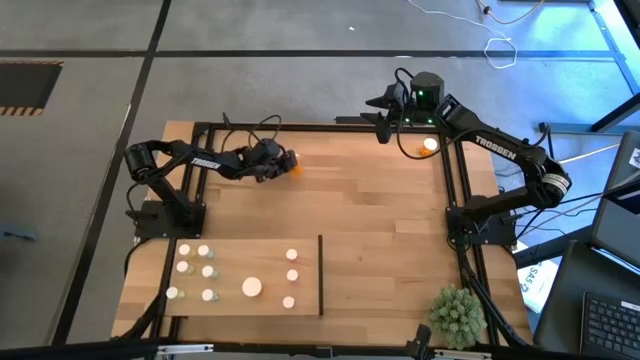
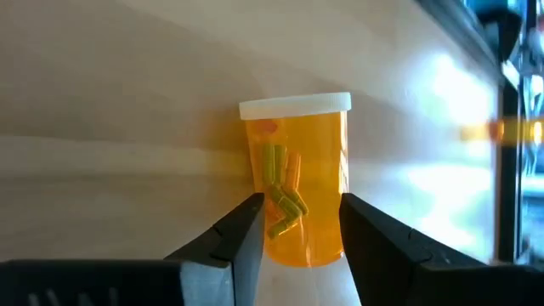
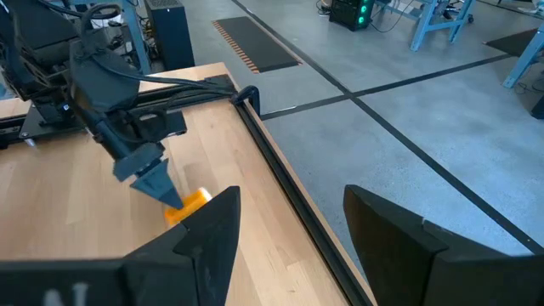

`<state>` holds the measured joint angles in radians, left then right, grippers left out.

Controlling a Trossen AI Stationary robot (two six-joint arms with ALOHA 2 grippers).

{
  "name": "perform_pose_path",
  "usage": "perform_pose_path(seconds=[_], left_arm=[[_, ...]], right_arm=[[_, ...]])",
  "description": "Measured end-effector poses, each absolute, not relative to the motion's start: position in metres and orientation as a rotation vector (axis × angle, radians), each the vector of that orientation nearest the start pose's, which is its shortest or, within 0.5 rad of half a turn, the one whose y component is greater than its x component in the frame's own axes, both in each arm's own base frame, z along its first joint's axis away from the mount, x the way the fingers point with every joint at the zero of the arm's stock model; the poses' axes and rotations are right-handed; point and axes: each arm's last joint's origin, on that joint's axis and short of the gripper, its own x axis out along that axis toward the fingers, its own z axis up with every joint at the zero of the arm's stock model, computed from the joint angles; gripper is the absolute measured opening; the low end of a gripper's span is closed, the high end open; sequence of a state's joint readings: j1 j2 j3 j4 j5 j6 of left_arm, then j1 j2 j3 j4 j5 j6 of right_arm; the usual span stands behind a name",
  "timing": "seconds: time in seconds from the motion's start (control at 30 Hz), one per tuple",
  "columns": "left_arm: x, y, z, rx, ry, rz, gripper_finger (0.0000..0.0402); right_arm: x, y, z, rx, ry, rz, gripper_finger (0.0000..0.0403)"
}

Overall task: Pick and place medicine bottles onto shelf by color
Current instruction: Put the top left orange pill bottle on the shelf aligned with the other orange pill bottle

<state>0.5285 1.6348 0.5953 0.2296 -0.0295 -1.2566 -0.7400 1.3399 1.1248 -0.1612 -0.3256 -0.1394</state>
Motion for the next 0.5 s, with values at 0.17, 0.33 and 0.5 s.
perform_pose_path(seconds=[0.17,0.33,0.5], left_arm=[[0.241,0.141,0.116,-1.295,0.396,0.931,0.0144],[0.24,0.143,0.122,-1.249,0.369,0.934,0.0144],[0.235,0.143,0.137,-1.21,0.299,0.972,0.0144]], right_arm=[[0.228,-0.196,0.332,0.056,0.354,-0.385,0.0213],[0.228,-0.196,0.332,0.057,0.354,-0.385,0.0213],[0.228,-0.196,0.332,0.056,0.354,-0.385,0.0213]])
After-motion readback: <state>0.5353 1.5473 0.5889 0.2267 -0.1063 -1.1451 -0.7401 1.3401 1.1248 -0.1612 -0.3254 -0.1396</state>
